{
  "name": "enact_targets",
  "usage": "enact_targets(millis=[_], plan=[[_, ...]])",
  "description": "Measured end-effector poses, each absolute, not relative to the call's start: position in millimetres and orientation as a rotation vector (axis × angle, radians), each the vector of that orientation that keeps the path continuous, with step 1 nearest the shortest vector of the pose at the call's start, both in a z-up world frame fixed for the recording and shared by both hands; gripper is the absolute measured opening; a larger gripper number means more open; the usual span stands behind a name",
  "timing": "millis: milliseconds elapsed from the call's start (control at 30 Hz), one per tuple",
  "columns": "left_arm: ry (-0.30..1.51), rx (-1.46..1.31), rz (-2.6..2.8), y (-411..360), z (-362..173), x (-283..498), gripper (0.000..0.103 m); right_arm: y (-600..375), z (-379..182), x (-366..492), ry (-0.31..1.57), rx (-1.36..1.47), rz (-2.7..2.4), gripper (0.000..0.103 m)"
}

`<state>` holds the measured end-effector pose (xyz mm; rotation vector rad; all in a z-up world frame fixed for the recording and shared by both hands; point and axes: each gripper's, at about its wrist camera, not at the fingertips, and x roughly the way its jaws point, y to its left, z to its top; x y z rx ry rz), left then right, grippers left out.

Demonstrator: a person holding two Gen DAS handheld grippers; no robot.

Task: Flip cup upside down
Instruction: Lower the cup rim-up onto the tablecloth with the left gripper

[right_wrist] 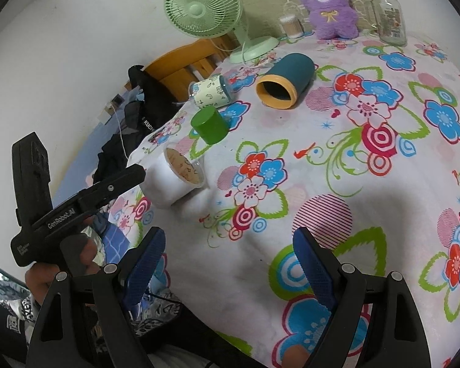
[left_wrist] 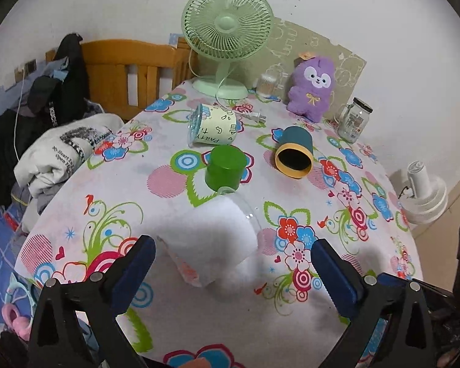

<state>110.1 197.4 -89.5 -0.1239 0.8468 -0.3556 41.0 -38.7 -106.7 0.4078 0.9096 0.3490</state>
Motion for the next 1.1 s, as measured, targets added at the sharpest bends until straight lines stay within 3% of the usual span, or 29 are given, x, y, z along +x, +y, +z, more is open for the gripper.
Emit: enact_targets(millis=[467,700,800,967,1100], plan=[[0.923,-0.330,-0.360,248.9,-91.1,116.9,0.103,-23.7,-104.0,49.0,0.922,0.385,0.367,0.087],[1.104,-0.684,-0.293,258.6,-136.1,131.6,0.101,-16.1,-113.1,54.4,0.950,0.377,0.374,0.087],[1.092,-0.786,-0.280,263.1,-138.7,128.5,0.101,-18.4,-114.2,51.9,0.952,0.363,0.369,0.087],[1.034,-0.376,-0.499,230.6,-104.2,149.3,0.102,-37.6,-116.5,45.3,0.945,0.393,0.332,0.087],[0.906,0.192,-0.652,203.9,-92.2,142.6,0.102,-48.0,-118.7,38.2,0.939,0.409,0.324,0.087]])
